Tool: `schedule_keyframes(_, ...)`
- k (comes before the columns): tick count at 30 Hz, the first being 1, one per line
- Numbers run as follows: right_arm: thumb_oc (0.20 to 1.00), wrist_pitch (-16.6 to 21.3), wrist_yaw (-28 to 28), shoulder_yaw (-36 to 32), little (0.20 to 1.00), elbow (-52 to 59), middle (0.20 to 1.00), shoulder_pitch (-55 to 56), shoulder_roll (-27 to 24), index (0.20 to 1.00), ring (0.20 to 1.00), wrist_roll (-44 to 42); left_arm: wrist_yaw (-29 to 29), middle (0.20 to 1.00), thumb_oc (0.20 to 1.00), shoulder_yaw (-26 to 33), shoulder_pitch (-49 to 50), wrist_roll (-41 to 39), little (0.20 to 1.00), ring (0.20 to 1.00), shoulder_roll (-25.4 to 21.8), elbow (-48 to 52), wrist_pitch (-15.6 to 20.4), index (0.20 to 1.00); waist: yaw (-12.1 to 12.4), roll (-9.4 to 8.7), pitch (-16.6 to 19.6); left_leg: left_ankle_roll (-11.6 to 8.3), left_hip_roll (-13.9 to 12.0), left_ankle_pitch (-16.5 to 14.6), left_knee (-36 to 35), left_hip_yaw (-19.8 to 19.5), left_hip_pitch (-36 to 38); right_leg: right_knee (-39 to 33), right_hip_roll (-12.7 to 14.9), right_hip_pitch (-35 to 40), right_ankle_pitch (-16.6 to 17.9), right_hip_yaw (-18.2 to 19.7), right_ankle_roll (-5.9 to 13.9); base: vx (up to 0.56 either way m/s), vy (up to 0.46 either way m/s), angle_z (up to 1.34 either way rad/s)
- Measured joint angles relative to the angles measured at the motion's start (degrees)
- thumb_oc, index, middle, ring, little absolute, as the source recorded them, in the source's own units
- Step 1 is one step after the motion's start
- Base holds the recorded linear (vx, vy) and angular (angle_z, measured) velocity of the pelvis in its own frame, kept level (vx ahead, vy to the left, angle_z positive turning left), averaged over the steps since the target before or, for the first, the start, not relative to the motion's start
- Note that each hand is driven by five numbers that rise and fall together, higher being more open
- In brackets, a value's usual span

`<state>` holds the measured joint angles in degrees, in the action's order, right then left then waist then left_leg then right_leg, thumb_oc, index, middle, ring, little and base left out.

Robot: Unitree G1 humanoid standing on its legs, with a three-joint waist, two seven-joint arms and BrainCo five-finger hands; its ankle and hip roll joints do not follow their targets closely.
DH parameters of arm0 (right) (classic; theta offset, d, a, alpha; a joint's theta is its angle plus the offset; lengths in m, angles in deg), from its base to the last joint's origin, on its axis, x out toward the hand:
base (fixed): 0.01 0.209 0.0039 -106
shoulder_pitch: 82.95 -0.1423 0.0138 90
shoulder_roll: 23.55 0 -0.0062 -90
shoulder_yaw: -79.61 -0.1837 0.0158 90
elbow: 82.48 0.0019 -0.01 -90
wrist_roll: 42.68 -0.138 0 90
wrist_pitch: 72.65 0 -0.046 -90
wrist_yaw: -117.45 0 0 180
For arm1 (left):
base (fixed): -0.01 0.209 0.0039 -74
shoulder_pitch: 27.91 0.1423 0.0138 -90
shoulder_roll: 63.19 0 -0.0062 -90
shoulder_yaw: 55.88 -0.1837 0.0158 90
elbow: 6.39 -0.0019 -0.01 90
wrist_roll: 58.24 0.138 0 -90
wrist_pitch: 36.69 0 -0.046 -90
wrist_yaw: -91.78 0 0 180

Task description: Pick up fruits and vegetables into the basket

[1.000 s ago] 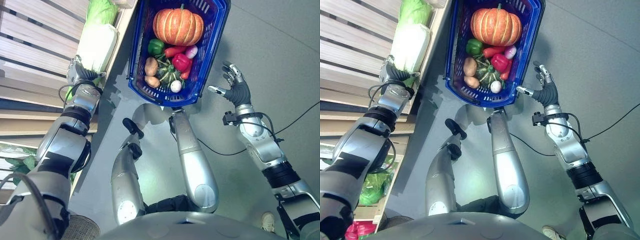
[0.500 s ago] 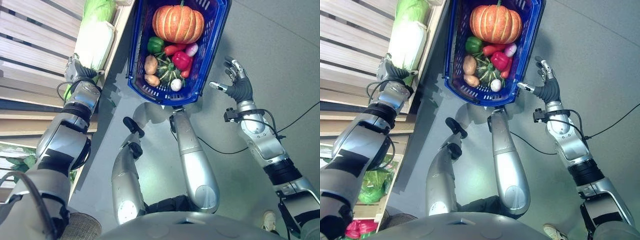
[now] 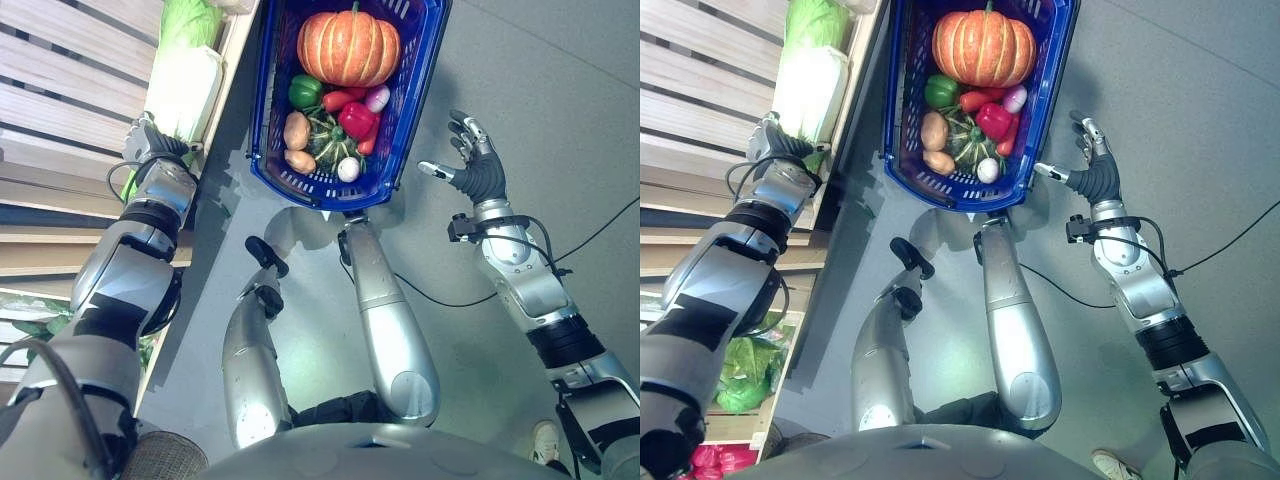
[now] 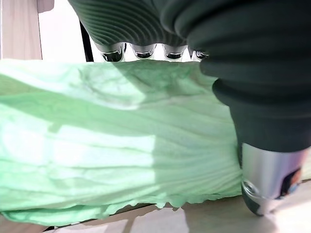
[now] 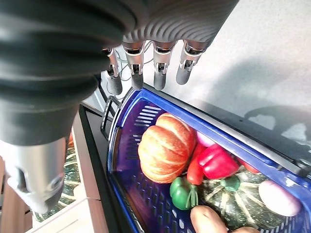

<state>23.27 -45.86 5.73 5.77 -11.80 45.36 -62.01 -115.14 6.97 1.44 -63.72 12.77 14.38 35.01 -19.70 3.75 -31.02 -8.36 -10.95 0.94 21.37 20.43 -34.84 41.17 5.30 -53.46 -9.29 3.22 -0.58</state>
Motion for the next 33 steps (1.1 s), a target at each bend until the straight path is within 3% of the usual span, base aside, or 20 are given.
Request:
schedule_keyframes(7, 1.0, 0.1, -1.5, -0.1, 1.0, 3.3, 1.0, 1.4, 0.0, 1.0, 1.0, 0.3, -0.5, 0.2, 0.2, 3.5, 4.2, -6.1, 0.2, 0.2, 0.8, 1.2, 4.1, 0.2, -0.6, 0.02, 0.0, 0.07, 0.7, 0.2, -2.3, 0.0, 5.3, -1.2, 0.7, 5.2, 0.1, -1.1, -0.59, 0.01, 0.032, 0.02)
schedule_keyframes(13, 1.0, 0.9, -3.8, -0.1, 1.0, 6.8, 1.0, 3.2, 0.0, 1.0, 1.0, 2.1, -3.8, 0.2, 0.2, 9.3, 10.3, -9.7, 0.2, 0.2, 1.6, 7.8, 10.8, 0.2, 1.0, 0.09, -0.1, 0.33, 1.5, 0.8, -4.0, -1.2, 10.4, -2.3, 2.0, 11.0, -0.3, -3.3, -0.93, 0.01, 0.006, 0.14)
schedule_keyframes(19, 1.0, 1.7, -6.0, -0.2, 1.0, 9.0, 1.0, 1.1, -0.2, 1.0, 1.0, 3.8, -6.9, 0.2, 0.2, 11.8, 16.1, -10.6, 0.2, 0.2, 2.0, 14.3, 17.2, 0.2, 4.2, 0.17, -0.1, 0.43, 1.9, 1.5, -4.8, -3.2, 14.0, -2.9, 2.8, 15.9, -0.9, -5.0, -0.63, 0.02, -0.031, 0.15)
schedule_keyframes(26, 1.0, 1.3, -7.0, -0.2, 1.0, 9.5, 1.0, -0.7, -0.1, 1.0, 1.0, 3.5, -9.2, 0.2, 0.2, 11.9, 19.8, -10.0, 0.2, 0.2, 2.5, 19.1, 19.8, 0.2, 6.9, 0.21, -0.1, 0.59, 1.8, 1.8, -4.9, -5.4, 17.8, -4.3, 3.2, 22.2, -1.0, -7.7, -0.64, 0.0, -0.05, 0.17)
schedule_keyframes(33, 1.0, -1.4, -9.7, -0.1, 1.0, 9.5, 1.0, -2.5, 1.4, 1.0, 1.0, -4.9, -9.9, 0.2, 0.2, 11.9, 22.8, -4.7, 0.2, 0.2, 2.1, 22.5, 23.1, 0.2, 10.1, 0.23, -0.1, 0.81, 1.9, 1.8, -5.4, -6.7, 20.8, -5.5, 3.7, 26.5, -1.0, -9.1, -0.57, 0.05, -0.026, 0.11)
